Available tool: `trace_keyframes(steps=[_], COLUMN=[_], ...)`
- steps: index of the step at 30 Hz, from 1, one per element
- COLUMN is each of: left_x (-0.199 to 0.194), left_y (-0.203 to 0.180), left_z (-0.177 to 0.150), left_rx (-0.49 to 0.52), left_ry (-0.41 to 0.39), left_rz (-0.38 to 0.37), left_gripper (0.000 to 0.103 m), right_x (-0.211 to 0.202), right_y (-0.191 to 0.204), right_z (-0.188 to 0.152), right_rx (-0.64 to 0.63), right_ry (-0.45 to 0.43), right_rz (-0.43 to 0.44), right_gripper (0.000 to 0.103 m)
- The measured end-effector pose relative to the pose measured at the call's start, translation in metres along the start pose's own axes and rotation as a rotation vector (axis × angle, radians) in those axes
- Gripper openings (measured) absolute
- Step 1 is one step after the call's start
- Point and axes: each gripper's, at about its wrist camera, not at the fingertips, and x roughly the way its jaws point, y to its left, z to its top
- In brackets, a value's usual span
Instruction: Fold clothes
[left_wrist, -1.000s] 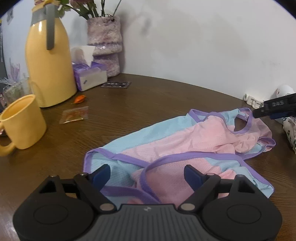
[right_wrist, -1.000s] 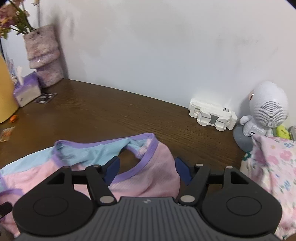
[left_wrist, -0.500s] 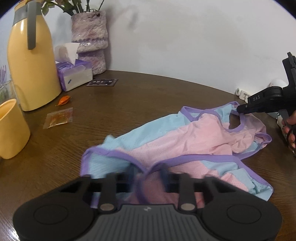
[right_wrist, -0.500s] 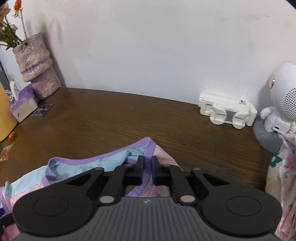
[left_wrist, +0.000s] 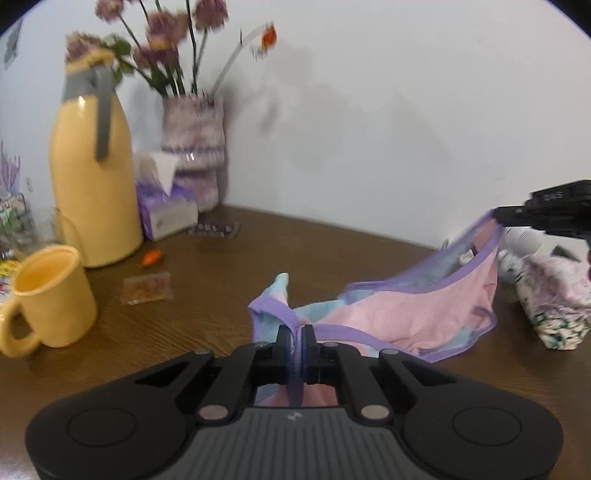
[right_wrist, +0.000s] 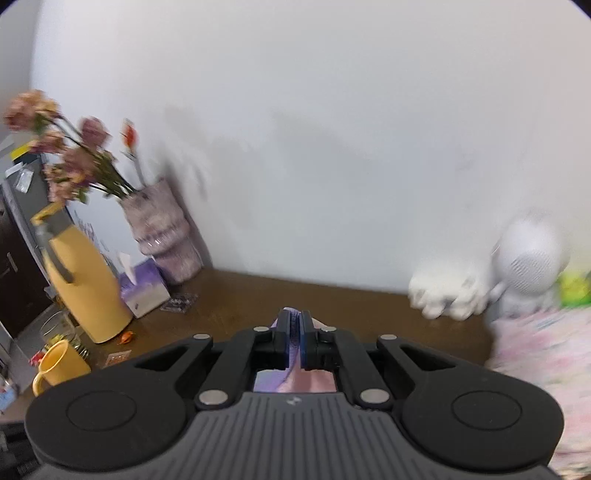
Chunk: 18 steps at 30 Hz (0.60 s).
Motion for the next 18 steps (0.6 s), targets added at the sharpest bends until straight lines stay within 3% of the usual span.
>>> trace_keyframes(steps=[5,9,13,18], left_x=[-0.064,-0.125,-0.164,-0.186], left_y=[0.007,-0.001,-0.018,-0.042], left_z=[-0.012,-0.04,-0.085,-0.14], left_rx=[0.0,0.05,0.121,0.162], left_ry=[-0.061,-0.079,-0.01,0.11], left_rz=[-0.022,-0.072,-0.126,-0.173], left_gripper=[0.004,0.004,0.004,0.004], right_x=[-0.101,-0.191,-0.268,-0.316], right_y=[-0.002,-0.005,-0.011,-0.017], right_z=[-0.012,-0.054,-0.115,-0.188], right_rx=[-0.048,-0.107,-0.141,-0.123], right_ry=[-0.076,-0.093,-0.037,0.089], right_rz=[0.031,0.051,0.045,0.031], right_gripper=[0.004,0.004,0.004,0.004])
